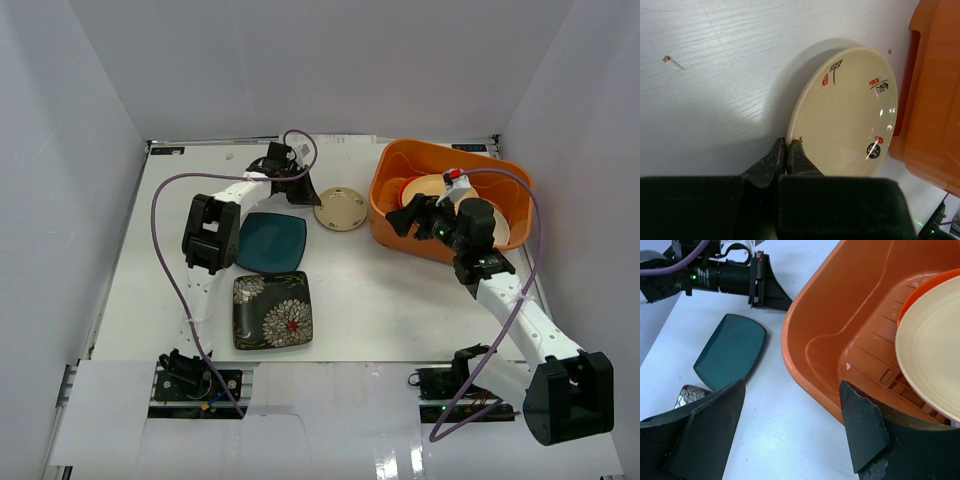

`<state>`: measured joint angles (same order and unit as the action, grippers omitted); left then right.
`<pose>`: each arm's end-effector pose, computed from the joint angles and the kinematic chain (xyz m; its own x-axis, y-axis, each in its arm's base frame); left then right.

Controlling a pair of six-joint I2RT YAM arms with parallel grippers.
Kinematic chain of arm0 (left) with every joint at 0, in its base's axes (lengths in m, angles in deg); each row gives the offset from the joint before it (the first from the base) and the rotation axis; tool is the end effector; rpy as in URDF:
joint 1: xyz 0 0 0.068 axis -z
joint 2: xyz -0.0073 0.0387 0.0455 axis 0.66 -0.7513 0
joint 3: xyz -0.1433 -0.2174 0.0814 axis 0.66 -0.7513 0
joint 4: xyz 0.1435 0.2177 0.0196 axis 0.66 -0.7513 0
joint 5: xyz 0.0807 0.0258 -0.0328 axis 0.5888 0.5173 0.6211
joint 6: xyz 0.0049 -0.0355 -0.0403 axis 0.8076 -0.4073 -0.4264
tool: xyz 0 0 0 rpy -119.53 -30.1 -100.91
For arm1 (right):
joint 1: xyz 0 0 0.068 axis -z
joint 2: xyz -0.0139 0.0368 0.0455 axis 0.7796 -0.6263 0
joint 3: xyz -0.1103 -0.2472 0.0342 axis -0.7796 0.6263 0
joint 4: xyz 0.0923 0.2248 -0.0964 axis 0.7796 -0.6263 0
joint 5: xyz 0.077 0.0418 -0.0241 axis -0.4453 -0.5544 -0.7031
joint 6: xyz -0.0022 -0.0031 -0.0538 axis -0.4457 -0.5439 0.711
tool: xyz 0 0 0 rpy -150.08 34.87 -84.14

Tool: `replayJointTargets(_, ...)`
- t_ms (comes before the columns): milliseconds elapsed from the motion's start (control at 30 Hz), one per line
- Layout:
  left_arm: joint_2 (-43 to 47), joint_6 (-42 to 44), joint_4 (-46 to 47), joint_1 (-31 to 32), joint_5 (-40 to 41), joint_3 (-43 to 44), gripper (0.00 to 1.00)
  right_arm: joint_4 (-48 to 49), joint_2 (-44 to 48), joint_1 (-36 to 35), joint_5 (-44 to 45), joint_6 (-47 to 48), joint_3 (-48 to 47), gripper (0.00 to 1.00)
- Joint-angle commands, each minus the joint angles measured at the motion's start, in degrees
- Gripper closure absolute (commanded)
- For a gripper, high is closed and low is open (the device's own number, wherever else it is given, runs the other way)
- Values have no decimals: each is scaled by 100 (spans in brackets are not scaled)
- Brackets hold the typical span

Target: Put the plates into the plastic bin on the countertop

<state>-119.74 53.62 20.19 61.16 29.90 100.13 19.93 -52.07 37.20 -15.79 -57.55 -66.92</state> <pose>0.4885 -0.1937 0.1431 -0.8984 -0.0515 -0.4362 0.2345 0.7836 -0.5753 0.2329 0.0680 0.2877 -0.3493 0.2906 -0.8908 -0.3830 0.8234 0.4188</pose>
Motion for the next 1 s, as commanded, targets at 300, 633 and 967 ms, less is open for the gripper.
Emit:
replayJointTargets(300,3661,-953,1252,-26,1342,-2629,100,-389,-472,-997,53,996,-1326,10)
replayJointTargets(633,6159,-928,1429,71,1370,-4550,100,-144,-1500,-1392,-348,636,-2091,2)
replayJointTargets(967,6555,-822,1402,71,561,-4595,100,762,-1861,-1410,-604,-428,-1661,40)
